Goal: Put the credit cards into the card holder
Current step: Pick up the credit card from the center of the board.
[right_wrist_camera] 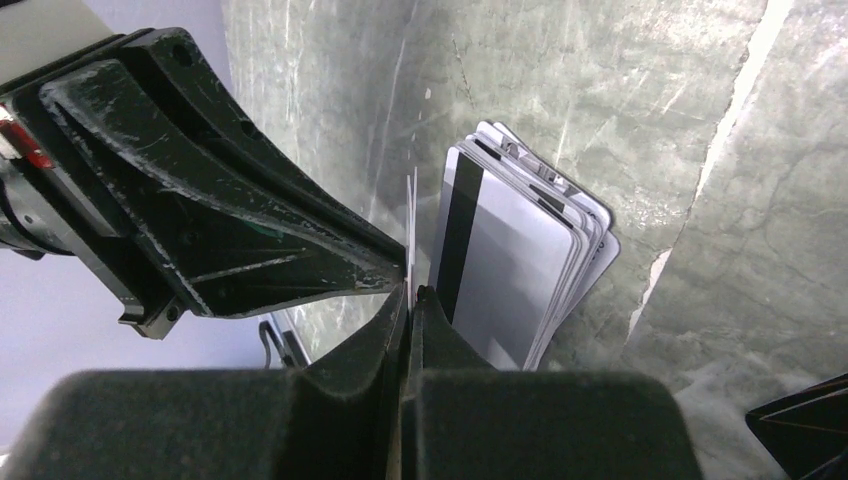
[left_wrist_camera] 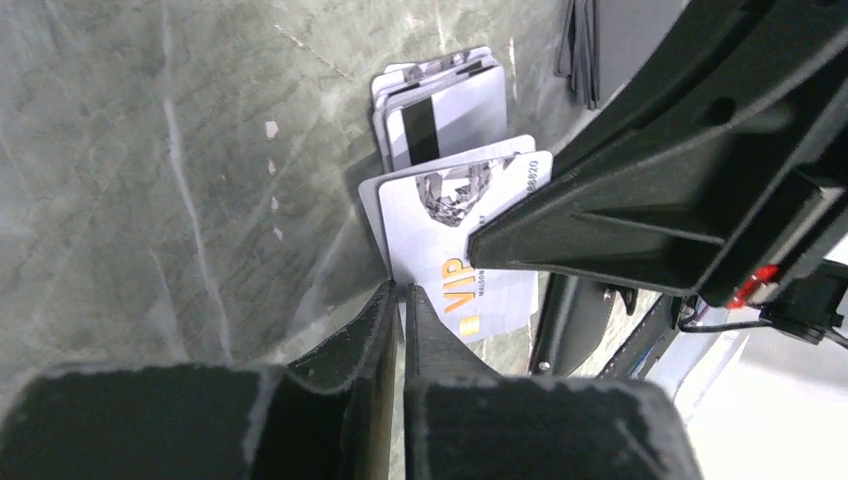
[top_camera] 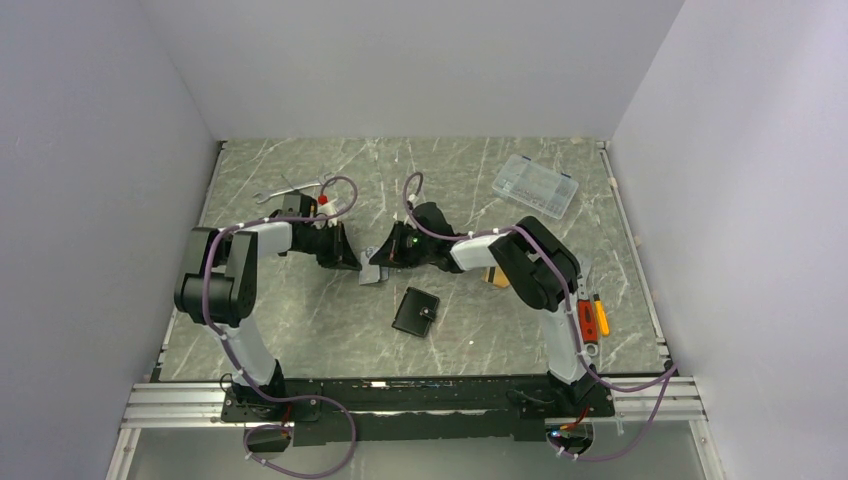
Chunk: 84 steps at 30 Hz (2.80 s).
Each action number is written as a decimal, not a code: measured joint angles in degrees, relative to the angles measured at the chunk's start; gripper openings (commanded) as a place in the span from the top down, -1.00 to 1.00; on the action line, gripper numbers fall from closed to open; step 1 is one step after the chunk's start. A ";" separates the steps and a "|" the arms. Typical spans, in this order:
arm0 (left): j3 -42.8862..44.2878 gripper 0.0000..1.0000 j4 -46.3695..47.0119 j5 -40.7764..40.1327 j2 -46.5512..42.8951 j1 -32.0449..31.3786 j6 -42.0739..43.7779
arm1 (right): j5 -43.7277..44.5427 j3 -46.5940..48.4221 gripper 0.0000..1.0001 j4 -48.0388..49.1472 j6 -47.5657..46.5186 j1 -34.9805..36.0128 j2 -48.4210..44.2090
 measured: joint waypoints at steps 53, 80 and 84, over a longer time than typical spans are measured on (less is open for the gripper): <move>-8.66 0.92 15.67 31.80 -17.11 5.64 -9.40 | -14.32 -9.20 1.00 22.71 8.35 -4.11 -13.66; -8.68 1.00 21.55 32.72 -17.07 13.75 -14.19 | -16.76 -8.76 1.00 9.62 1.60 -5.29 -14.60; -8.68 1.00 22.29 32.81 -17.73 14.36 -14.71 | -14.62 -3.08 1.00 4.81 -2.80 -5.18 -9.44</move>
